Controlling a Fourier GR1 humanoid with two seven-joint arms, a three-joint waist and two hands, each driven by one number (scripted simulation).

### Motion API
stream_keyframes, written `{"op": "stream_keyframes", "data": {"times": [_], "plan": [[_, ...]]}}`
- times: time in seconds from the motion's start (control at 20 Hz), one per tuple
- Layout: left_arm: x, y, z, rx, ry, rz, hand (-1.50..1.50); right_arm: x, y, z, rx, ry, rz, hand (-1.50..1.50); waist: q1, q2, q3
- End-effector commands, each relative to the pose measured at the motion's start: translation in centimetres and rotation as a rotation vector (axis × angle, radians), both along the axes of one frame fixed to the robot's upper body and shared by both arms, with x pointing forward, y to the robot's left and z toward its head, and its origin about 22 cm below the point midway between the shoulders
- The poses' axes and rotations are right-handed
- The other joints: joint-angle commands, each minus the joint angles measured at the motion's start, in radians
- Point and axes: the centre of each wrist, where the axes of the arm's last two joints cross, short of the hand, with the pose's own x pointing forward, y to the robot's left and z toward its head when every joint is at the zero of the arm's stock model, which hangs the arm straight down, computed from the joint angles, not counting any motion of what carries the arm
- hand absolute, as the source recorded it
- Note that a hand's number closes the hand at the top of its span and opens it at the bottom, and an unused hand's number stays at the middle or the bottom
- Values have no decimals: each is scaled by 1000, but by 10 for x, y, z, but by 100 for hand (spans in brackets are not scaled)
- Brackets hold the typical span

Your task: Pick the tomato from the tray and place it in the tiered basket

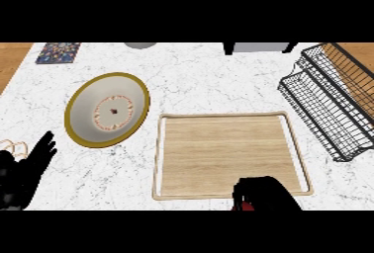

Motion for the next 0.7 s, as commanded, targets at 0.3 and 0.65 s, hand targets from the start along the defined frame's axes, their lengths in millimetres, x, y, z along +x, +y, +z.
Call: {"op": "stream_keyframes", "data": {"times": [0.3, 0.65], "plan": [[-9, -3, -6, -13, -10, 48, 0, -97, -30, 116, 5, -445, -85, 150, -35, 10, 5], [-13, 6, 0, -9, -25, -1, 0, -106, -44, 146, 94, -541, -177, 150, 8, 24, 4]]}}
